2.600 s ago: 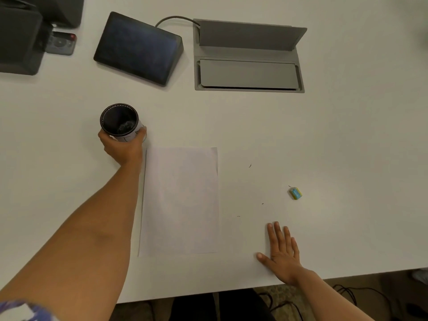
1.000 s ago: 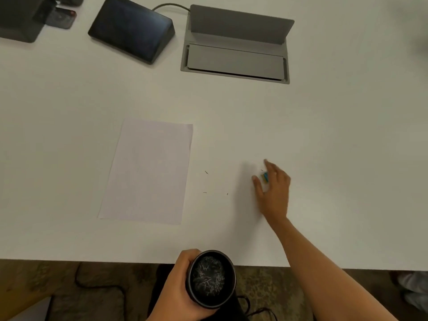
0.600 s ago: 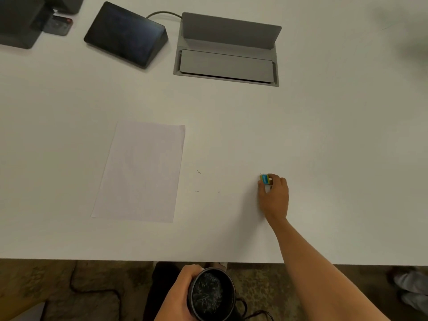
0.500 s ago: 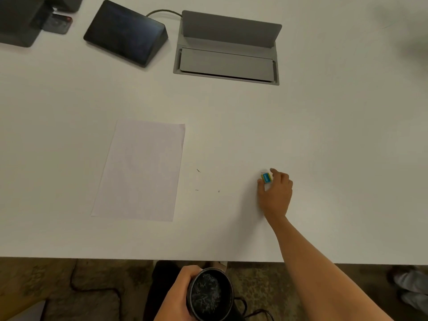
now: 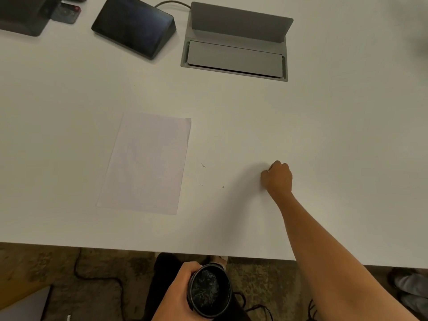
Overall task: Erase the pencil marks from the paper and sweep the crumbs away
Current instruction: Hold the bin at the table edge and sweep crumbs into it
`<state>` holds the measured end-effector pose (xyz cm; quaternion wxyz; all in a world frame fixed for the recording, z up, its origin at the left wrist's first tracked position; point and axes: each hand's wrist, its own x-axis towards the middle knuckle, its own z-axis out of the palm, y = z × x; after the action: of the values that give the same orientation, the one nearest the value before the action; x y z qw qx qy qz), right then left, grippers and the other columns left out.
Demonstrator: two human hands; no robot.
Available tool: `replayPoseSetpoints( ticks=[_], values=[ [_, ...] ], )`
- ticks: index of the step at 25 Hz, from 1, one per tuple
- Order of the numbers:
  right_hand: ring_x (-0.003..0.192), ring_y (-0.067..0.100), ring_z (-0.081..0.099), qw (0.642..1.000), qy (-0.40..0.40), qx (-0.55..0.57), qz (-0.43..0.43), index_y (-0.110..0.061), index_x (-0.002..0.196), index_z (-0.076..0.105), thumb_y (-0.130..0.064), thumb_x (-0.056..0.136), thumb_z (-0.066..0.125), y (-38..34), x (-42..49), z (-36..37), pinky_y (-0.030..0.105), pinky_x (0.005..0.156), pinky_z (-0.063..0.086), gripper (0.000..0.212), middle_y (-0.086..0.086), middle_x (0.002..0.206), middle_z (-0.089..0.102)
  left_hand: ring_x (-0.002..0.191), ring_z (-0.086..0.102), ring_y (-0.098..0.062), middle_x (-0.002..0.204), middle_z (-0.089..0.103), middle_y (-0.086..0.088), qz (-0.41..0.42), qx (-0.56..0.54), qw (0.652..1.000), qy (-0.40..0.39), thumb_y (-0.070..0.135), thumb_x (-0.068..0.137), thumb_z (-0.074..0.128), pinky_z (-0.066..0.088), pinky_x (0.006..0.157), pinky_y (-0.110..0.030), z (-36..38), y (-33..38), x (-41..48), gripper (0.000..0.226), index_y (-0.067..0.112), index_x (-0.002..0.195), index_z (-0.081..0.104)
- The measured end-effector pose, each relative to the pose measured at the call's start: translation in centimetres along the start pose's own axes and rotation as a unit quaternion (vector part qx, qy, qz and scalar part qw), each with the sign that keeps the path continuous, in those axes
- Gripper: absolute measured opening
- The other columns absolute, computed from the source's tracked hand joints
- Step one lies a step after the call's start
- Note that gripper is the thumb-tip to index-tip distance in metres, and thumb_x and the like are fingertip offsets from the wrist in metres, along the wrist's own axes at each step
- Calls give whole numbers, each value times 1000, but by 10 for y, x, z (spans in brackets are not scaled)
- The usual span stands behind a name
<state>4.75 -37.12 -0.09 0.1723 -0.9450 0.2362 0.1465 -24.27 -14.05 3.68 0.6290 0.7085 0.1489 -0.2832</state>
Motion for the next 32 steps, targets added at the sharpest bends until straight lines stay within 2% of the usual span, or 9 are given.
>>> replayPoseSetpoints(
  ticks=[5,8,13,17,21,25,27,29,32],
  values=[
    [103,33,55,993,-42,-109,-16,1,109,53,-4,91,48,-12,0,-2,35,75,46,20,18,116,51,121,57,-7,126,55,16,41,47,998,-21,42,58,97,48,102,-29,-7,-5,8,91,25,130,45],
    [108,32,54,988,-38,-146,-44,3,114,49,-1,90,48,-15,1,-2,35,86,46,25,19,120,50,120,59,-10,126,57,13,54,53,997,-13,36,57,99,52,99,-34,-9,-4,11,90,19,129,46],
    [102,29,51,970,6,-214,-114,-6,109,51,-8,91,48,-19,1,-1,38,85,38,18,12,109,56,119,59,-14,125,57,11,78,73,994,13,30,57,99,54,95,-32,-9,-9,12,88,17,128,47],
    [92,27,49,973,70,-84,-203,-12,91,61,-7,90,51,-23,1,1,34,77,28,11,6,97,57,119,59,-13,125,57,11,85,72,994,14,29,58,99,54,95,-31,-10,-13,13,88,17,128,47],
    [76,19,58,966,33,95,-239,-15,87,61,-21,93,56,-38,-11,4,32,66,46,10,0,84,62,120,58,-12,125,56,13,81,62,995,18,31,57,99,54,94,-30,-10,-18,16,89,17,128,47],
    [75,19,61,945,-2,148,-293,-13,93,61,-18,96,51,-36,-37,30,35,67,50,12,1,84,68,123,56,-12,128,53,16,67,52,996,25,35,57,99,53,97,-32,-13,-31,15,96,18,132,42],
    [83,23,62,941,-3,135,-310,-14,102,63,-12,97,46,-27,-47,44,27,72,46,17,4,91,69,123,56,-11,127,52,17,58,48,997,30,37,56,99,53,98,-31,-15,-37,14,98,20,133,41],
    [107,21,59,936,-4,118,-333,-12,120,61,-5,96,42,-20,-55,57,17,92,38,31,6,115,67,123,55,-8,127,51,20,51,43,997,37,38,55,99,52,98,-29,-16,-42,13,99,22,133,39],
    [140,19,28,904,-57,62,-418,-13,142,39,-14,98,27,-10,-73,72,30,115,17,45,4,148,39,124,53,-4,128,49,23,50,38,997,49,37,55,99,50,100,-26,-16,-46,13,100,28,133,37]
  ],
)
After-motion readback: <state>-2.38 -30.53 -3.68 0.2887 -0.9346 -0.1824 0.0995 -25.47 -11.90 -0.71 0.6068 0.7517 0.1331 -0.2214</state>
